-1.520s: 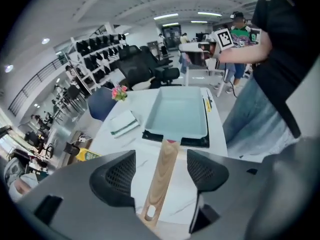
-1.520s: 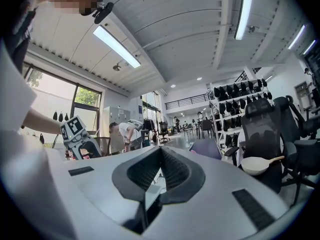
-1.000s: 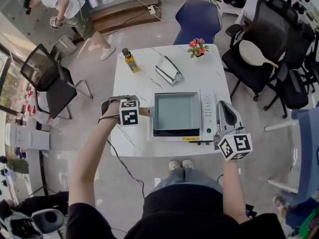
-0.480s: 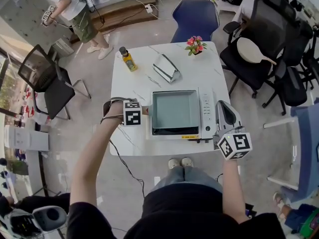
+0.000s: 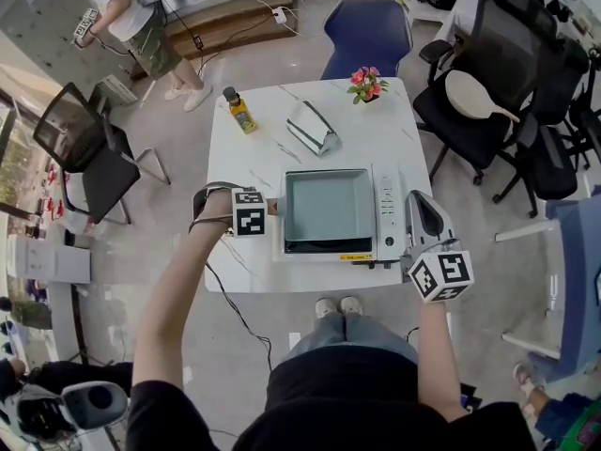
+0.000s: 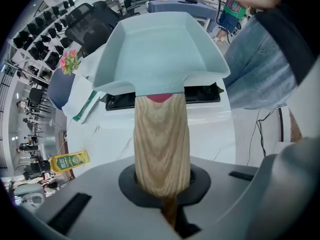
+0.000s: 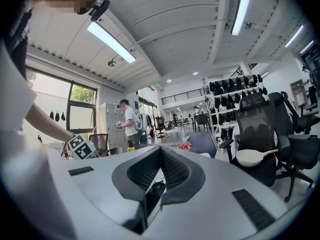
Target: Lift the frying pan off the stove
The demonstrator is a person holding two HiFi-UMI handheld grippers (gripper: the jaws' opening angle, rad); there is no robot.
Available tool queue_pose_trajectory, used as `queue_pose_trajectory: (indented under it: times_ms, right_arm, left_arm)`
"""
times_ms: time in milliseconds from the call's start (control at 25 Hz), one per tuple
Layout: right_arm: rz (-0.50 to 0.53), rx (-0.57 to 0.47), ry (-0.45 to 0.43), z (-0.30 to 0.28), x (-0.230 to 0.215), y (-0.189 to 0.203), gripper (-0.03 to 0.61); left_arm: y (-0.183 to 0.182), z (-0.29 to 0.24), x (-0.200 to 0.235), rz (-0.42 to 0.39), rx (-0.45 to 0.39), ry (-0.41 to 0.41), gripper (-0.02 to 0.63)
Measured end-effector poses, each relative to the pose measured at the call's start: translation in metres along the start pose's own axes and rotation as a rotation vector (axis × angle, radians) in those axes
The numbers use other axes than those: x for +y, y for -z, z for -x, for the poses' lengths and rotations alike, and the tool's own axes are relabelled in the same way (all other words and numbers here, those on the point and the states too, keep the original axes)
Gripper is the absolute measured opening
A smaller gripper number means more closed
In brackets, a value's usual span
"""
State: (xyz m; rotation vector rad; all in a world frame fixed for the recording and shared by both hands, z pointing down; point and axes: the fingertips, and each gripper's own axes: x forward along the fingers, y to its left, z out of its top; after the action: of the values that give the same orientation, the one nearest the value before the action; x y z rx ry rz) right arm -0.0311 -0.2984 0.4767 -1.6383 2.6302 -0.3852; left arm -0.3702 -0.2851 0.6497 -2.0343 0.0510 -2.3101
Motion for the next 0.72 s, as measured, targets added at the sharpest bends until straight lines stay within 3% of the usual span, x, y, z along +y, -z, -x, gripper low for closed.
queue_pose_trajectory:
  times_ms: [280, 720]
  right_arm:
    - [-0.008, 0.005, 0.003, -0.0001, -0.0021, -0.0012, 0.003]
    - [-0.006, 0.01, -0.004, -0.0008, -0.0047, -0.0015, 0.003]
  left_arm:
    - [-0.003, 0.0046, 0.0, 0.048, -0.048, -0.003, 0.014]
    - [-0.0084, 0.0098, 0.0012, 0.05, -0.1, -0.083, 0.014]
